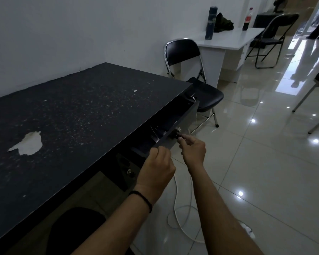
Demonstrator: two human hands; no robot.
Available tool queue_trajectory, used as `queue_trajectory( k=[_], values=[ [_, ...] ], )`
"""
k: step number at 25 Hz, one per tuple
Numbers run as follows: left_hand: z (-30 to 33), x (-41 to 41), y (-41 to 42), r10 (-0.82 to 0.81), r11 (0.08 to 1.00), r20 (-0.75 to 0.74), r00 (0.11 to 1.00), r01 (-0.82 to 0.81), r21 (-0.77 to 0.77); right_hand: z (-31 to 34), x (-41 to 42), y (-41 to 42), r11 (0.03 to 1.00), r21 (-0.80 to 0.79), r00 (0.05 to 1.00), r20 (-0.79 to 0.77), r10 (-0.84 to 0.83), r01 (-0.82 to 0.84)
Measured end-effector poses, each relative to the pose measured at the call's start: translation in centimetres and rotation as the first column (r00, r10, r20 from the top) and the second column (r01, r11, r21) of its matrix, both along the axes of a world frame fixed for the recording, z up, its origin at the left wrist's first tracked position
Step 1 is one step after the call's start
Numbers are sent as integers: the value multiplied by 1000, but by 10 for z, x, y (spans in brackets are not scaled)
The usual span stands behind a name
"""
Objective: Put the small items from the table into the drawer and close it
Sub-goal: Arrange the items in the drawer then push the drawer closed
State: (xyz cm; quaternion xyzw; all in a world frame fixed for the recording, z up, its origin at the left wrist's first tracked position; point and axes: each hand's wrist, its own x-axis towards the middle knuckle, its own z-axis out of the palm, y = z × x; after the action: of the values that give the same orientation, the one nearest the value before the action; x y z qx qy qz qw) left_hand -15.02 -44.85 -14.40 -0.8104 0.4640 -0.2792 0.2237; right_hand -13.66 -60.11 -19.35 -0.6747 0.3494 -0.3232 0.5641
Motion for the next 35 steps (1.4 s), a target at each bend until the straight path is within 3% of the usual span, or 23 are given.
queue_trajectory(
  k=[4, 7, 14, 23, 35],
  values=[
    [-18, 9, -2, 85, 989, 46, 995, -90, 120, 4, -2, -2, 999, 18, 999, 25, 41, -42],
    [-17, 13, 1, 218, 969, 83, 973, -226, 105, 16, 9, 1, 993, 2, 993, 38, 115, -115],
    [-12, 33, 18, 395, 885, 62, 916, -398, 241, 18, 56, 8, 979, -25, 979, 23, 205, -204],
    [-13, 54, 24, 475, 835, 46, 879, -467, 292, 10, 82, 23, 975, -98, 980, 8, 199, -197],
    [-14, 67, 36, 545, 806, -13, 838, -519, 285, 15, 110, 26, 968, -41, 969, -4, 246, -246]
  ],
)
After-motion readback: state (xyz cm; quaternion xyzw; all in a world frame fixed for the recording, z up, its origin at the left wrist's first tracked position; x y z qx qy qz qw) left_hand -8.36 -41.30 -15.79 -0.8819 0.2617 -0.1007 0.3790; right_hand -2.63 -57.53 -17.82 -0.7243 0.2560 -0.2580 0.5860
